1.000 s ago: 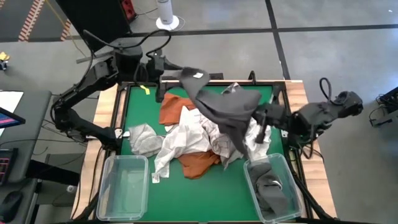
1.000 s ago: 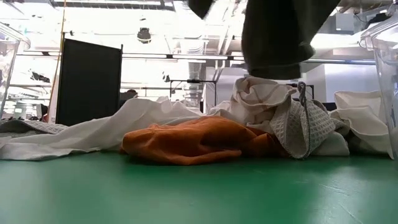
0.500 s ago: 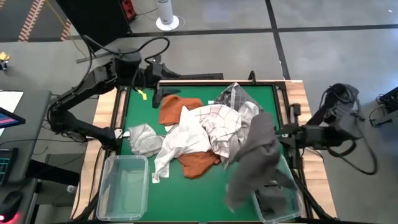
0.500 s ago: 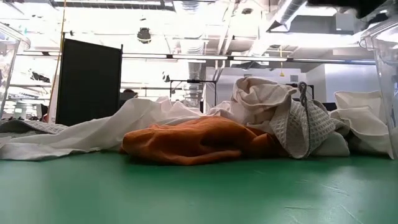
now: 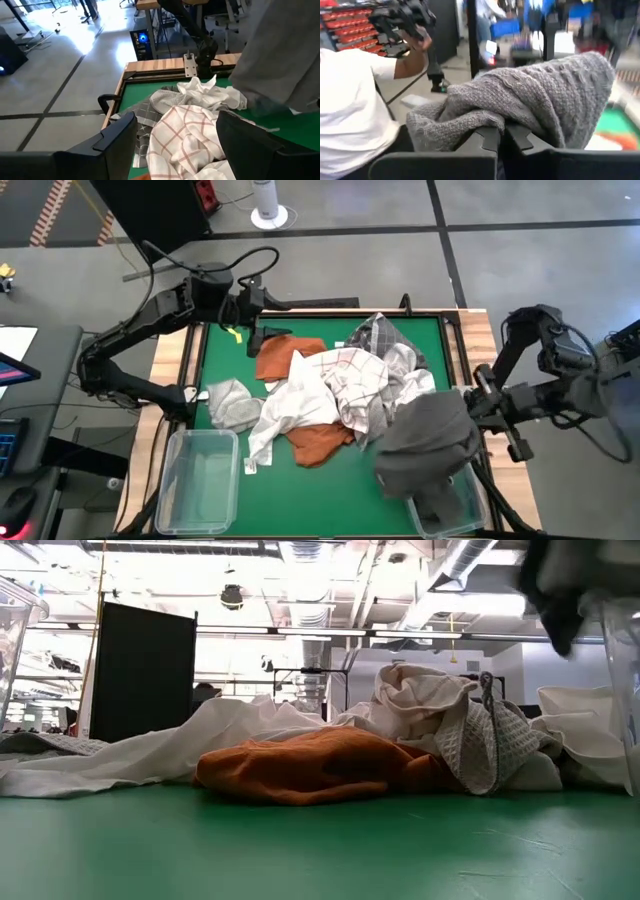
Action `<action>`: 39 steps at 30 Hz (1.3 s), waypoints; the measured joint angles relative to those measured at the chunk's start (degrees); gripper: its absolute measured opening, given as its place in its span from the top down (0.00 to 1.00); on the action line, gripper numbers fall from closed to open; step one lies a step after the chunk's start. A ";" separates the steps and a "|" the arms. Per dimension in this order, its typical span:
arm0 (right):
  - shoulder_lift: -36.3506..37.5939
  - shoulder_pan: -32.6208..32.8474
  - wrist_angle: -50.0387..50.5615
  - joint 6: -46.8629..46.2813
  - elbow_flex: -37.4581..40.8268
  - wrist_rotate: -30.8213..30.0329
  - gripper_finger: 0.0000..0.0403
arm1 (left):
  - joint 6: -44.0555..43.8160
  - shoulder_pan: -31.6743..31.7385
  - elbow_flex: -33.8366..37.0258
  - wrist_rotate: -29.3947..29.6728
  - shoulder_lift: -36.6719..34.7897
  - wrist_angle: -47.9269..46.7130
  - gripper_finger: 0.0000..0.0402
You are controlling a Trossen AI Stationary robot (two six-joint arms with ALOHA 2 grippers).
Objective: Sort towels by color in basket
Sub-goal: Put the gray towel into the right transparent bin
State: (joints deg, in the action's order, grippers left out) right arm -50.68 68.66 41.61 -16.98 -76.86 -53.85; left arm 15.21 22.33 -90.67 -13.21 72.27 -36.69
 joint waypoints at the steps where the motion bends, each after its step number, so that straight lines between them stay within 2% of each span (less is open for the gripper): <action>1: -0.25 -0.09 2.59 -4.96 0.00 1.17 0.94 | -0.35 0.00 0.00 -0.01 -0.09 0.24 0.35; 10: -6.15 -1.35 22.13 -47.13 0.00 12.55 0.94 | -2.60 0.00 0.00 0.40 -0.41 0.07 0.35; 13: -10.30 -2.36 25.93 -56.27 0.00 15.71 0.94 | -2.96 -0.02 0.00 0.50 -0.42 0.07 0.35; 16: -15.08 -4.54 26.96 -61.10 0.00 21.27 0.94 | -3.90 0.00 0.00 0.65 -0.39 0.09 0.35; 25: -27.59 -11.24 27.15 -66.80 0.00 40.23 0.94 | -5.55 0.00 0.00 2.59 -0.39 -1.08 0.35; 31: -36.67 -15.24 26.26 -56.97 0.00 51.86 0.94 | -4.87 0.00 0.00 3.76 -0.05 -2.49 0.35; 39: -47.24 -19.92 25.86 -50.02 0.00 61.44 0.91 | -4.07 -0.01 0.00 3.74 0.04 -2.55 0.35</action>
State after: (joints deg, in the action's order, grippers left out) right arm -97.91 48.74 67.46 -67.00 -76.86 7.59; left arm 11.14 22.32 -90.67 -9.47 72.31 -39.24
